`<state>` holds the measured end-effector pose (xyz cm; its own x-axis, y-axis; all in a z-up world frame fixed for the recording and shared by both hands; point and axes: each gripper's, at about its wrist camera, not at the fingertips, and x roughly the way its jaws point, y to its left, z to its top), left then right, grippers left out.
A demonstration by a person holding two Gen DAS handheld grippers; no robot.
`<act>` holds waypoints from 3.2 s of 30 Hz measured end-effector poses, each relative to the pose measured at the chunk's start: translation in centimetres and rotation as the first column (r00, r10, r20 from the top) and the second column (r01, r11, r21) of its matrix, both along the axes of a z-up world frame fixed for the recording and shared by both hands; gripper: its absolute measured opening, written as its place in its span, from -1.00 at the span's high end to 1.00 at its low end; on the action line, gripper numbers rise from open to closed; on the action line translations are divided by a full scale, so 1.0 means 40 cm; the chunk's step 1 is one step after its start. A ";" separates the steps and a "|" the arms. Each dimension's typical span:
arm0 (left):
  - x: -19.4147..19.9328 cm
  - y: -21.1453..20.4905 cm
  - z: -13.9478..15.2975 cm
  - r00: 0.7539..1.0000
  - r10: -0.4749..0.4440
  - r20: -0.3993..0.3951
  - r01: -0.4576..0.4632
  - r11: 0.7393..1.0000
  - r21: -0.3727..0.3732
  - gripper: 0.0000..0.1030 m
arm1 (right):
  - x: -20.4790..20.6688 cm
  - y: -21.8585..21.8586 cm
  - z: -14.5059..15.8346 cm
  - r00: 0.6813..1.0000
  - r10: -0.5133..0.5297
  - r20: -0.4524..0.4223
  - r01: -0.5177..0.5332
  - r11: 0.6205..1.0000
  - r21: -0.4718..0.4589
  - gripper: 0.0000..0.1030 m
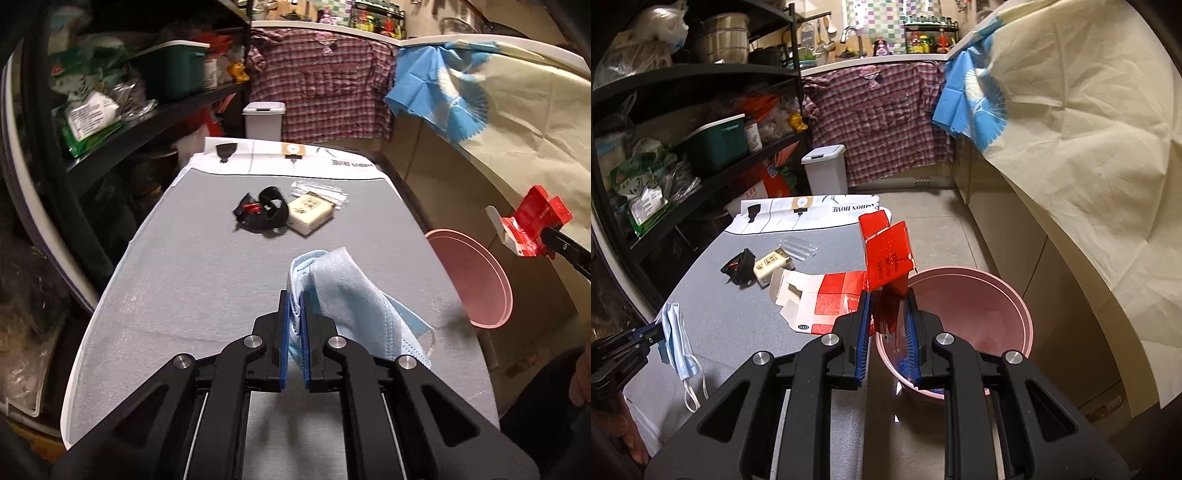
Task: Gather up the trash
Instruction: 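Carry the face mask and red carton over the pink bin with both tools, then open both tools to drop the mask and red carton into the bin, then move the left tool to the black-and-red wrapper while the right tool reaches the yellow tissue pack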
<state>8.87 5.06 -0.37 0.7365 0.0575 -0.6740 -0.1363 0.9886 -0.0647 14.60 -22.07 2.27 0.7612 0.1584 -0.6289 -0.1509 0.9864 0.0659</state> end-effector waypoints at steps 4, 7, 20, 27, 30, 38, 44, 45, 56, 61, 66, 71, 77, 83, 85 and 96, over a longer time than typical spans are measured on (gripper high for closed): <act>0.012 -0.035 0.007 1.000 -0.026 -0.005 0.026 1.000 0.011 0.90 | -0.002 -0.005 -0.004 1.000 -0.003 0.008 0.003 1.000 0.007 0.65; 0.025 -0.059 0.016 0.999 -0.045 -0.005 0.045 0.999 0.019 0.90 | -0.003 -0.014 -0.003 1.000 -0.011 0.009 0.011 1.000 0.016 0.65; 0.125 -0.180 0.032 0.989 -0.146 -0.004 0.146 0.989 0.021 0.90 | 0.040 -0.107 0.034 0.993 -0.117 0.023 0.116 0.993 0.030 0.65; 0.202 -0.252 0.022 0.980 -0.200 -0.006 0.200 0.980 -0.011 0.90 | 0.091 -0.165 0.017 0.983 -0.182 -0.003 0.182 0.983 0.024 0.65; 0.239 -0.290 0.019 0.973 -0.230 -0.003 0.229 0.973 -0.012 0.90 | 0.118 -0.189 0.010 0.978 -0.207 -0.010 0.208 0.978 0.022 0.65; 0.331 -0.370 -0.002 0.959 -0.283 -0.003 0.283 0.959 -0.029 0.90 | 0.208 -0.228 -0.016 0.968 -0.250 -0.033 0.251 0.968 0.030 0.65; 0.388 -0.428 -0.039 0.945 -0.325 -0.022 0.324 0.945 -0.041 0.90 | 0.258 -0.232 -0.068 0.963 -0.262 -0.064 0.263 0.964 0.022 0.65; 0.399 -0.437 -0.049 0.943 -0.332 -0.028 0.331 0.943 -0.043 0.90 | 0.263 -0.231 -0.076 0.962 -0.265 -0.070 0.267 0.964 0.015 0.65; 0.467 -0.485 -0.134 0.931 -0.355 -0.091 0.349 0.935 -0.067 0.89 | 0.310 -0.237 -0.127 0.954 -0.280 -0.110 0.281 0.960 -0.006 0.64; 0.489 -0.490 -0.148 0.934 -0.344 -0.102 0.336 0.938 -0.087 0.89 | 0.322 -0.239 -0.143 0.951 -0.283 -0.124 0.284 0.959 -0.015 0.63; 0.512 -0.499 -0.178 0.913 -0.379 -0.155 0.361 0.923 -0.132 0.78 | 0.334 -0.239 -0.151 0.945 -0.297 -0.139 0.296 0.955 -0.029 0.52; 0.500 -0.491 -0.185 0.904 -0.393 -0.167 0.373 0.917 -0.139 0.55 | 0.335 -0.234 -0.157 0.942 -0.301 -0.146 0.298 0.954 -0.037 0.03; 0.468 -0.467 -0.163 0.911 -0.386 -0.143 0.368 0.919 -0.142 0.55 | 0.332 -0.233 -0.156 0.945 -0.297 -0.135 0.295 0.955 -0.032 0.03; 0.422 -0.421 -0.105 0.926 -0.362 -0.104 0.349 0.929 -0.123 0.55 | 0.320 -0.221 -0.147 0.953 -0.280 -0.112 0.279 0.960 -0.027 0.02; 0.398 -0.396 -0.080 0.934 -0.347 -0.088 0.337 0.935 -0.114 0.55 | 0.313 -0.212 -0.140 0.958 -0.269 -0.098 0.267 0.963 -0.030 0.02; 0.242 -0.206 0.023 0.972 -0.236 -0.010 0.234 0.968 -0.086 0.55 | 0.220 -0.130 -0.080 0.984 -0.176 -0.016 0.175 0.983 -0.054 0.02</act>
<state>18.56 -3.16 0.55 0.7087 -0.1725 -0.6841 0.0971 0.9843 -0.1476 23.41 -27.29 -0.93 0.7612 -0.0099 -0.6485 0.0259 0.9996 0.0151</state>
